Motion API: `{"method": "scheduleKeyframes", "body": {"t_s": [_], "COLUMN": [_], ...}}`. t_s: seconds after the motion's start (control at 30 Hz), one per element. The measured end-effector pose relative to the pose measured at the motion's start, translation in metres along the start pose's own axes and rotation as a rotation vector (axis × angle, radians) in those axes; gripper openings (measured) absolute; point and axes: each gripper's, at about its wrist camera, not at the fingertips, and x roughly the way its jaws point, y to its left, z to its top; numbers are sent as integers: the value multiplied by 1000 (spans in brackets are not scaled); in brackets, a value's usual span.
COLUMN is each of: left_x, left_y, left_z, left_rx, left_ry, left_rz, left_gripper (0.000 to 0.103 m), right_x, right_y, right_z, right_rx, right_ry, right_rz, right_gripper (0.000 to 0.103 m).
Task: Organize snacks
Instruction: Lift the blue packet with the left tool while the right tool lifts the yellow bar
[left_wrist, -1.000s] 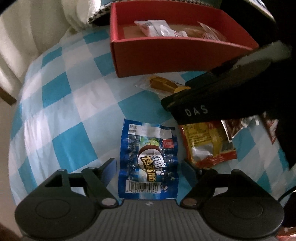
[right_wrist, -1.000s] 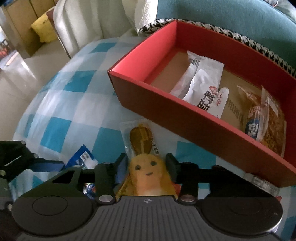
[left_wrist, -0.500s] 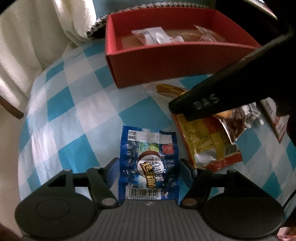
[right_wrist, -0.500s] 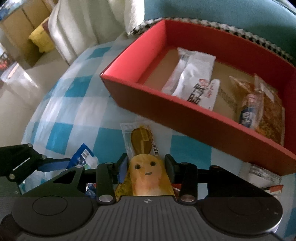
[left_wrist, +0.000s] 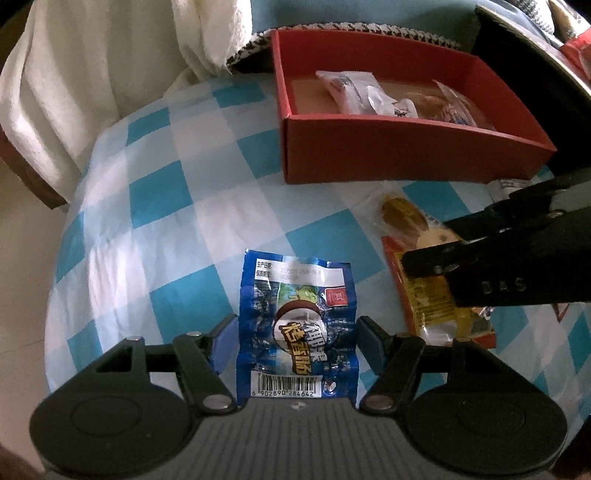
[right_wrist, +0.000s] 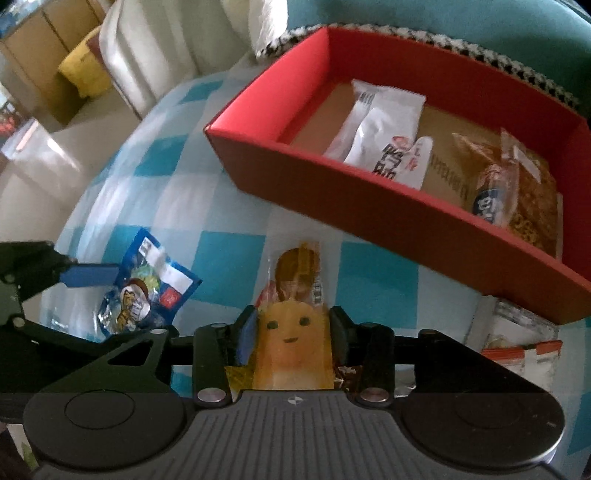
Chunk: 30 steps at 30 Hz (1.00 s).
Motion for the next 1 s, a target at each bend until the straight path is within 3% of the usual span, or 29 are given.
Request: {"method": "scheduleKeyframes", "body": {"t_s": [0.2, 0.33, 0.4, 1.0], "left_x": [3, 4, 1, -17], "left_y": [0, 0, -1, -9], "left_z": [1, 2, 3, 7], "left_rx": [-5, -9, -12, -13], "left_ry": [18, 22, 15, -36], "left_rz": [-6, -8, -16, -58], "left_gripper": [63, 63, 63, 63], "right_x": [7, 6, 3, -50], "right_y": [-1, 0, -6, -22], "right_z": [9, 7, 7, -36], "right_rx": [5, -16, 15, 174], "right_ry": [-10, -18, -18, -108], "right_rz": [-12, -42, -25, -2], "right_gripper": [72, 62, 48, 47]}}
